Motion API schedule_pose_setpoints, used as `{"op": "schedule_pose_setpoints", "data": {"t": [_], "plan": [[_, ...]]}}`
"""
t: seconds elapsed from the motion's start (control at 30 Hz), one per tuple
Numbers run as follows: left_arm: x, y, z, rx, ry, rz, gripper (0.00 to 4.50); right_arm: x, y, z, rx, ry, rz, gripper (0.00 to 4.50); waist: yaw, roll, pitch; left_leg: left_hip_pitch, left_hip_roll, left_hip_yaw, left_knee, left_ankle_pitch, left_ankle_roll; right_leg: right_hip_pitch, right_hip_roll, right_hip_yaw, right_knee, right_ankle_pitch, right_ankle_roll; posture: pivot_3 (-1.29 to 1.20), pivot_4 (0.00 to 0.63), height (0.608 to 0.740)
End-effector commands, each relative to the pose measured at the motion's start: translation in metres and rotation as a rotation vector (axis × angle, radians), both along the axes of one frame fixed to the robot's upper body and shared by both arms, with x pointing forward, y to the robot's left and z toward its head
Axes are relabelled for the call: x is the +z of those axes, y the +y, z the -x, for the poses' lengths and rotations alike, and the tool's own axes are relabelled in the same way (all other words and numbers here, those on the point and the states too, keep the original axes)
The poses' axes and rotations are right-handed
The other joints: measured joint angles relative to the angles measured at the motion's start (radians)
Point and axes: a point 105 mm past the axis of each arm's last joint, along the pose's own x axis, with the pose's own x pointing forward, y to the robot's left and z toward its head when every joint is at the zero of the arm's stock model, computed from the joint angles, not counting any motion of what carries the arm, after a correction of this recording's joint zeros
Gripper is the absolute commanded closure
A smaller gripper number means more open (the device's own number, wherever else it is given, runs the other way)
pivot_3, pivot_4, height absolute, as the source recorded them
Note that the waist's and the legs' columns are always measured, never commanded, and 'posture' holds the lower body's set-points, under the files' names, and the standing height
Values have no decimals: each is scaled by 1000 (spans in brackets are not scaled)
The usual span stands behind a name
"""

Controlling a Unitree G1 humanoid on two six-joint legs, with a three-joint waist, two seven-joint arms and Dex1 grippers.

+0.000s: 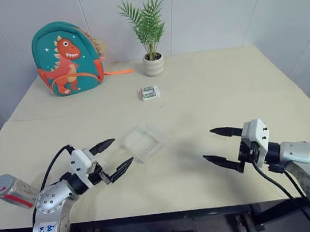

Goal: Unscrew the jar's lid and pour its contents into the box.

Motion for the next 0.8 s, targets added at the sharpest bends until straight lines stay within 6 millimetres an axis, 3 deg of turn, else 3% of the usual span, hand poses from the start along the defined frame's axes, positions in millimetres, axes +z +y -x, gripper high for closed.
{"op": "schedule_pose_setpoints", "data": {"t": [0.03,0.27,0.43,0.57,0.8], "plan": [[15,-1,1,0,-52,16,45,14,0,2,10,-56,-14,0,1,0,0,0,0,0,0,0,0,0,0,0,0,0,0,0,150,740],[5,4,17,79,-39,30,45,13,14,-10,71,-59,-27,0,-9,0,0,1,0,1,0,0,0,0,0,2,0,0,0,0,150,740],[-3,23,38,244,-42,82,45,17,30,-17,139,-60,-45,0,-11,0,0,1,1,1,0,0,0,0,1,2,0,0,0,0,150,740],[-22,40,73,434,-12,143,45,18,49,-25,215,-53,-71,0,-17,0,0,1,1,3,0,0,0,0,0,4,0,0,0,0,150,740],[-34,67,110,652,14,160,45,20,65,-30,288,-47,-87,0,-6,0,0,1,2,4,1,-1,1,0,1,4,-1,-1,-3,0,150,740]]}}
